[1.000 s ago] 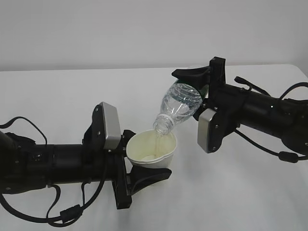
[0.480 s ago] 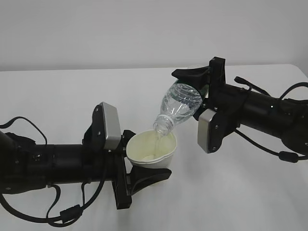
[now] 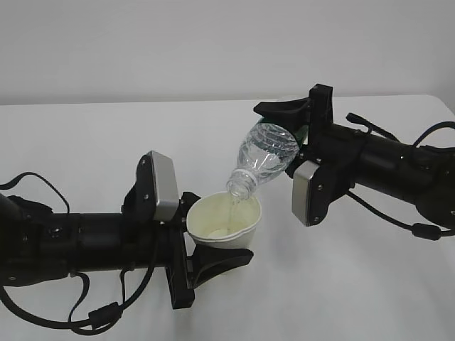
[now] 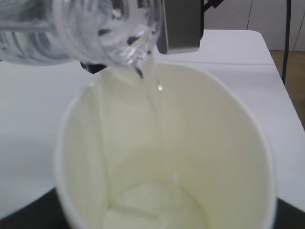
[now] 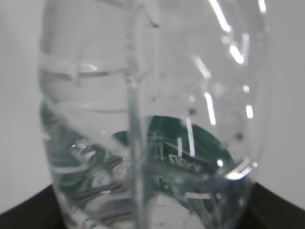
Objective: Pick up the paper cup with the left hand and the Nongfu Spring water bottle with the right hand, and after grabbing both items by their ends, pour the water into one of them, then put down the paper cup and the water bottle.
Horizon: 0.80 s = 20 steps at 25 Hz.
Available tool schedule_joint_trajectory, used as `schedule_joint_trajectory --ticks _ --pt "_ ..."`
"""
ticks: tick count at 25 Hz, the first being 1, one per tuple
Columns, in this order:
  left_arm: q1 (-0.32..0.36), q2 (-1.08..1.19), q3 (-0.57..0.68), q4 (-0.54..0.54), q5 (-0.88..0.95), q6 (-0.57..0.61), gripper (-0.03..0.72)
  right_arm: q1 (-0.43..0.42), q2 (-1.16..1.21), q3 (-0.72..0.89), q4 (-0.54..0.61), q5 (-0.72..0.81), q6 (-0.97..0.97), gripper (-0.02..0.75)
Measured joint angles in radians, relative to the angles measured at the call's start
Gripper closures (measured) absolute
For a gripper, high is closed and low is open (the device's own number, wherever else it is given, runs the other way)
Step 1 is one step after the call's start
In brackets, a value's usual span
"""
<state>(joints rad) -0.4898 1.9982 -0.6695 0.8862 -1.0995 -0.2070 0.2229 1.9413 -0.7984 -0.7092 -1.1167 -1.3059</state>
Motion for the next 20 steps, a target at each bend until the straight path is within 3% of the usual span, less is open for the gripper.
schedule_joint_trajectory --ticks 20 --pt "0.0 0.0 0.0 0.0 0.006 0.0 0.24 0.0 0.0 0.0 0.0 0.0 0.0 0.266"
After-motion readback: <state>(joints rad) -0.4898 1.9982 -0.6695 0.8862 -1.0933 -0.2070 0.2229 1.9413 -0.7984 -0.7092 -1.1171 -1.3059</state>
